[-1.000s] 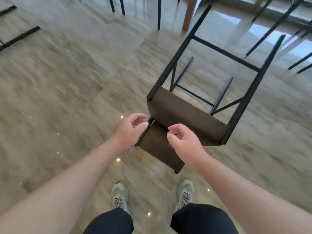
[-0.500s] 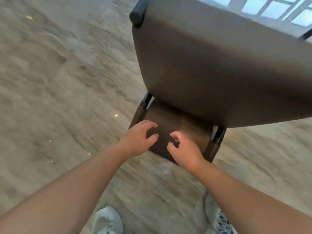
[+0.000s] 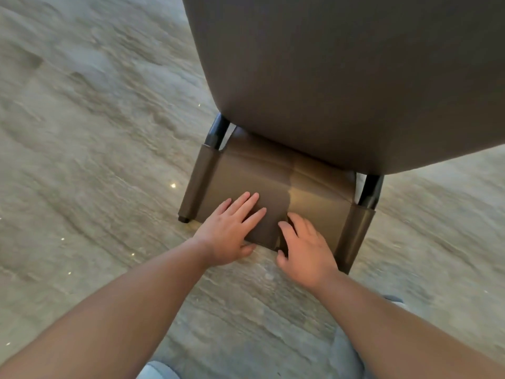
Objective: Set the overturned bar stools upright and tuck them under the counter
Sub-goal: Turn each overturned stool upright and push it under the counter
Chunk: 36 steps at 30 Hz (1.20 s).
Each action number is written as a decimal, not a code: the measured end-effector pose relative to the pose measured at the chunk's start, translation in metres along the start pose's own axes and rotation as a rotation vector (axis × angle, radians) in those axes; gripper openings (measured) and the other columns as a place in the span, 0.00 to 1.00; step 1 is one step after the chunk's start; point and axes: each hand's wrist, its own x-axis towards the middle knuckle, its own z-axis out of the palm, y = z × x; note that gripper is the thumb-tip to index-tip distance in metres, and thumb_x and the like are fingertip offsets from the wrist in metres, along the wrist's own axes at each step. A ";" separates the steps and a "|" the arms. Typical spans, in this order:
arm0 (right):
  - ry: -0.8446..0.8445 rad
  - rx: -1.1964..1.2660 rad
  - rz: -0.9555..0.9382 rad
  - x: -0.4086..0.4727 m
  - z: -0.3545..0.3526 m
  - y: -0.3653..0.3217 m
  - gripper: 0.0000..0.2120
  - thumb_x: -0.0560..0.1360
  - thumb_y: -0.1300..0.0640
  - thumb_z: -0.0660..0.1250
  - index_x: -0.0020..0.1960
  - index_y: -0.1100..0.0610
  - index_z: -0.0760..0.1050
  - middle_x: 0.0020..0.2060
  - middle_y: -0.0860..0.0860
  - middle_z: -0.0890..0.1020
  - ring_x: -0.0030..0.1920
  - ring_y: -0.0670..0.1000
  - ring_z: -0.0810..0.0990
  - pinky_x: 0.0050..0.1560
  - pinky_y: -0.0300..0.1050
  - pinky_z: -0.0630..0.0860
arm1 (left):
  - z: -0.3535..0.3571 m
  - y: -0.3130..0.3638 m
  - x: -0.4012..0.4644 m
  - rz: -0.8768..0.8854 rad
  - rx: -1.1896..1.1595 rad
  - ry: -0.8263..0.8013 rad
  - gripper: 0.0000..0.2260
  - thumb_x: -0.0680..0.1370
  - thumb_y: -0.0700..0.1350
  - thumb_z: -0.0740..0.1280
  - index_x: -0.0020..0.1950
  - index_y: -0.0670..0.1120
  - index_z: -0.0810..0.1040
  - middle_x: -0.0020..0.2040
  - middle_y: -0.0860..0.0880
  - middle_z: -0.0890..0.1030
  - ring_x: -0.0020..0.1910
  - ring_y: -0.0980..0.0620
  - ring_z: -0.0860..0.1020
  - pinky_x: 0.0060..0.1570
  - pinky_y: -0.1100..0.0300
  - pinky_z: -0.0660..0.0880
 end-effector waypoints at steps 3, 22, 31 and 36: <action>0.012 -0.096 -0.032 -0.002 0.010 0.001 0.34 0.74 0.47 0.64 0.77 0.52 0.57 0.79 0.55 0.53 0.78 0.57 0.51 0.76 0.54 0.53 | 0.006 -0.002 0.002 0.013 0.118 0.003 0.39 0.78 0.64 0.58 0.81 0.51 0.41 0.81 0.42 0.41 0.80 0.43 0.41 0.76 0.42 0.48; 0.039 -0.214 0.078 0.000 0.030 0.006 0.45 0.78 0.50 0.62 0.77 0.54 0.29 0.78 0.56 0.34 0.77 0.59 0.33 0.74 0.63 0.37 | 0.013 0.016 0.018 -0.040 0.179 0.039 0.40 0.78 0.46 0.62 0.80 0.49 0.38 0.81 0.42 0.41 0.79 0.37 0.41 0.68 0.25 0.50; 0.014 -0.215 0.055 0.000 0.018 0.004 0.48 0.76 0.49 0.68 0.79 0.51 0.34 0.78 0.56 0.36 0.77 0.64 0.37 0.74 0.66 0.44 | -0.002 0.018 0.013 0.015 0.219 -0.032 0.41 0.79 0.45 0.62 0.78 0.52 0.33 0.81 0.43 0.38 0.78 0.35 0.38 0.69 0.26 0.49; 0.003 -0.191 -0.014 -0.007 -0.006 0.004 0.46 0.76 0.51 0.67 0.79 0.49 0.36 0.78 0.52 0.37 0.78 0.61 0.39 0.76 0.60 0.47 | -0.023 0.020 0.005 0.020 0.230 -0.070 0.42 0.79 0.43 0.62 0.77 0.53 0.31 0.80 0.45 0.36 0.78 0.37 0.38 0.71 0.30 0.52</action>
